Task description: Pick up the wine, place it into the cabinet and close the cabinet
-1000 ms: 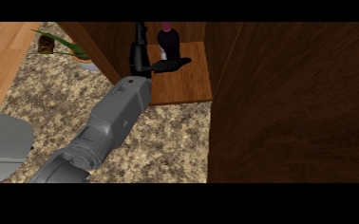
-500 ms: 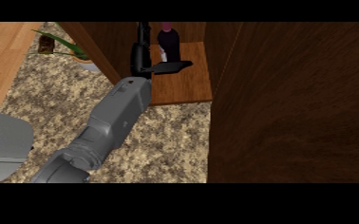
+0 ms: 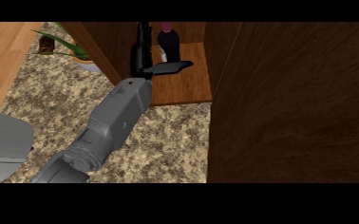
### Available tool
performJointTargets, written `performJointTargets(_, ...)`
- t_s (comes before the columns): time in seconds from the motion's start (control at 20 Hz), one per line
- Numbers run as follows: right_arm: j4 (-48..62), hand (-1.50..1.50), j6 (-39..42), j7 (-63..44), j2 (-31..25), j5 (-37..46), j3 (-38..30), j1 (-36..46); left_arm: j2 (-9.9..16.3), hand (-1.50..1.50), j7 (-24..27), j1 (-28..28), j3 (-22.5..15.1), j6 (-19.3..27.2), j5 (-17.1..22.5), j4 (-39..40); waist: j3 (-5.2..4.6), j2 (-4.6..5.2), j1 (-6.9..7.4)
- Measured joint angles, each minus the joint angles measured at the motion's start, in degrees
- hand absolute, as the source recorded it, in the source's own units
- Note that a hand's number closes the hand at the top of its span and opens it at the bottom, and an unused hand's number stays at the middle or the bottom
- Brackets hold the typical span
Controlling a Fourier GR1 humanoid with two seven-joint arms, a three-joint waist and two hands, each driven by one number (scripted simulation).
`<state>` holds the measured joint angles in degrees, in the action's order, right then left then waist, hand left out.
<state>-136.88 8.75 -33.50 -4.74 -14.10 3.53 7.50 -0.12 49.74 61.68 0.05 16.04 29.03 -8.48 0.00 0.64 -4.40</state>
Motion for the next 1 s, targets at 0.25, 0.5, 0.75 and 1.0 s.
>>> performJointTargets(0.25, -0.21, -1.5, -0.29, 0.11, 0.61, 0.24, 1.49, -1.11, 0.02, -1.5, -0.82, -2.11, -3.85, -0.13, 3.97, -2.95, 0.01, -0.38, 0.12)
performJointTargets(0.5, -0.36, -1.5, -0.42, 0.02, 0.22, 0.38, 1.12, -1.14, 0.12, -1.5, -0.5, -9.05, -10.63, 1.34, 8.95, -9.01, 0.02, -0.76, 0.62)
performJointTargets(0.75, -0.6, -1.5, -1.72, -0.83, 0.12, 0.91, 1.43, -0.54, 0.12, -1.5, -2.67, -17.31, -21.62, 7.94, 14.63, -21.03, -0.02, -0.99, 1.81)
performJointTargets(1.0, -0.79, -1.5, -1.72, 0.21, -0.23, 1.15, 0.26, -2.26, 0.13, -1.5, -3.4, -26.03, -31.88, 16.57, 16.64, -35.35, 0.01, -1.02, 3.21)
